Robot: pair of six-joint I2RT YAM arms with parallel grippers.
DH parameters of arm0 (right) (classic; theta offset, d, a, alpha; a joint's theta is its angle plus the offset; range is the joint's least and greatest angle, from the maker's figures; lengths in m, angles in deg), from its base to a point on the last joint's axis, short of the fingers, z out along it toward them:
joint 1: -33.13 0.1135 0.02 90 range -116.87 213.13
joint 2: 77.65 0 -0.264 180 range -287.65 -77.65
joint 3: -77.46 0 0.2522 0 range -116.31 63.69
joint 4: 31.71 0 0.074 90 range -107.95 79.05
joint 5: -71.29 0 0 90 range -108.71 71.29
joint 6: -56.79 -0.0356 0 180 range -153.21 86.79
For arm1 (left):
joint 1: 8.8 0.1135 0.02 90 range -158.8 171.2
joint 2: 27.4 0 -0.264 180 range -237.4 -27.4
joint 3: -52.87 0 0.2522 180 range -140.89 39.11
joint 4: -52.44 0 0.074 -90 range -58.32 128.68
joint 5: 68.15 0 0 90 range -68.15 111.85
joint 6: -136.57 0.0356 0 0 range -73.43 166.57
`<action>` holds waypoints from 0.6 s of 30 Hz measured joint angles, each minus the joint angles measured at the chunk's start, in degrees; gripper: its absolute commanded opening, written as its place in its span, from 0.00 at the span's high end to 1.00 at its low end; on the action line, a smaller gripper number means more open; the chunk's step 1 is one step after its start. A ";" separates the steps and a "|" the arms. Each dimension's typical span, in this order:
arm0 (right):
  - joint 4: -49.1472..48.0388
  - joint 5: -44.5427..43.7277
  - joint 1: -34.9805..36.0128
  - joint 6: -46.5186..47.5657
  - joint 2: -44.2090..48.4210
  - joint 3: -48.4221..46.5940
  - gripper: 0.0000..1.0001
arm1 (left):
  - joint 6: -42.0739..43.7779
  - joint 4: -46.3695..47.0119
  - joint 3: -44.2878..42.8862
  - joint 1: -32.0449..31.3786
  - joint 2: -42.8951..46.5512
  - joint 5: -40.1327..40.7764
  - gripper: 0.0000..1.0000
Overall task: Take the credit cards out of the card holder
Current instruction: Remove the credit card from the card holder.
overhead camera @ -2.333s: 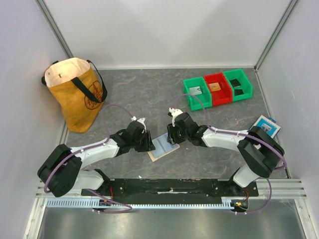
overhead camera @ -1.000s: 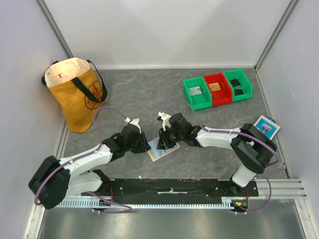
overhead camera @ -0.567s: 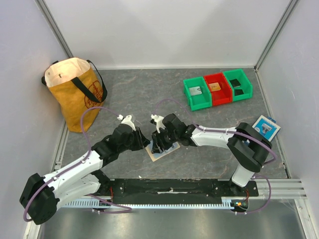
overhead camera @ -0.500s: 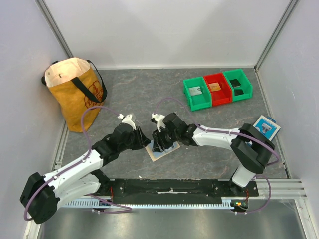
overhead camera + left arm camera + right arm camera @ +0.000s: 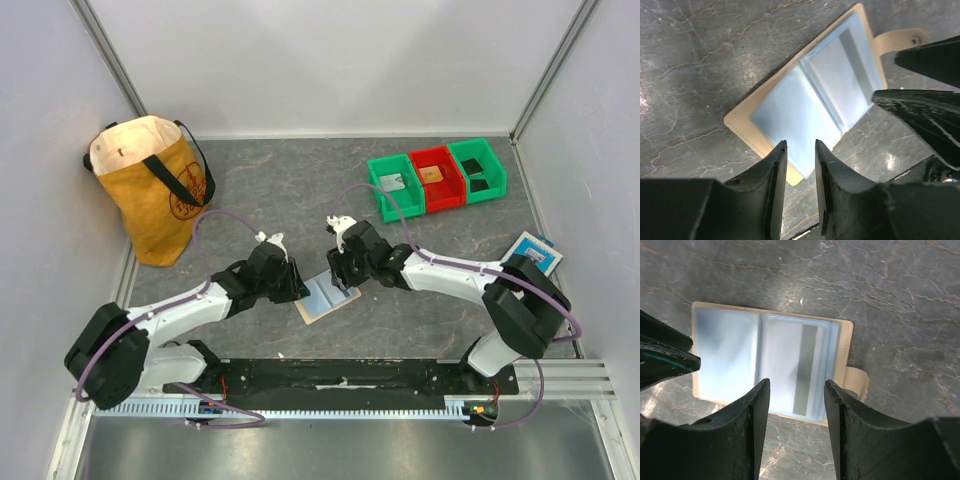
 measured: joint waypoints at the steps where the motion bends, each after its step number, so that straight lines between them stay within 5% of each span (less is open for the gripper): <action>1: 0.28 -0.72 0.00 0.00 -0.02 0.28 0.45 | 0.02 0.15 0.00 0.02 -1.11 -0.04 0.65; 18: -0.24 -1.77 0.11 -0.63 -2.80 1.66 0.56 | 0.52 1.33 1.33 0.02 -6.12 0.42 0.69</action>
